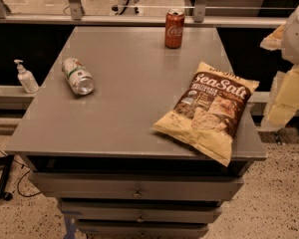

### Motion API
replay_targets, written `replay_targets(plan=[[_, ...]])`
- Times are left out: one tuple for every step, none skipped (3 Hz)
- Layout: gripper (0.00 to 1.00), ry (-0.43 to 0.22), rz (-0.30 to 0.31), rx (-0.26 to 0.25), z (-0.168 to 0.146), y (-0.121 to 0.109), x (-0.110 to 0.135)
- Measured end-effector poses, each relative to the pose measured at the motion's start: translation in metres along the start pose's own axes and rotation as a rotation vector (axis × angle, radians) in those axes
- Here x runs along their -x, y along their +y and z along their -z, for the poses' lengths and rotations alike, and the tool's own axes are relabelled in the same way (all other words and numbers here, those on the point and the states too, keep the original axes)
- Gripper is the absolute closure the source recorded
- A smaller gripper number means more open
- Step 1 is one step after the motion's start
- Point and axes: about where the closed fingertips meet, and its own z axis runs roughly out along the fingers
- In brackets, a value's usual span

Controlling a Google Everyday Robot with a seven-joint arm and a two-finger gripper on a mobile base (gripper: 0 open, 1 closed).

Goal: Pick coke can

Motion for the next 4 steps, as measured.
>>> replay_targets(plan=[[0.0, -0.013, -0.009, -0.019, -0.002, -0.006, 0.001], [0.0, -0.032, -0.026, -0.036, -0.006, -0.016, 0.002], [0.0, -0.132, -0.123, -0.096, -0.033, -0.069, 0.006], [0.0, -0.243, -0.205, -0.141, -0.061, -0.122, 0.016]])
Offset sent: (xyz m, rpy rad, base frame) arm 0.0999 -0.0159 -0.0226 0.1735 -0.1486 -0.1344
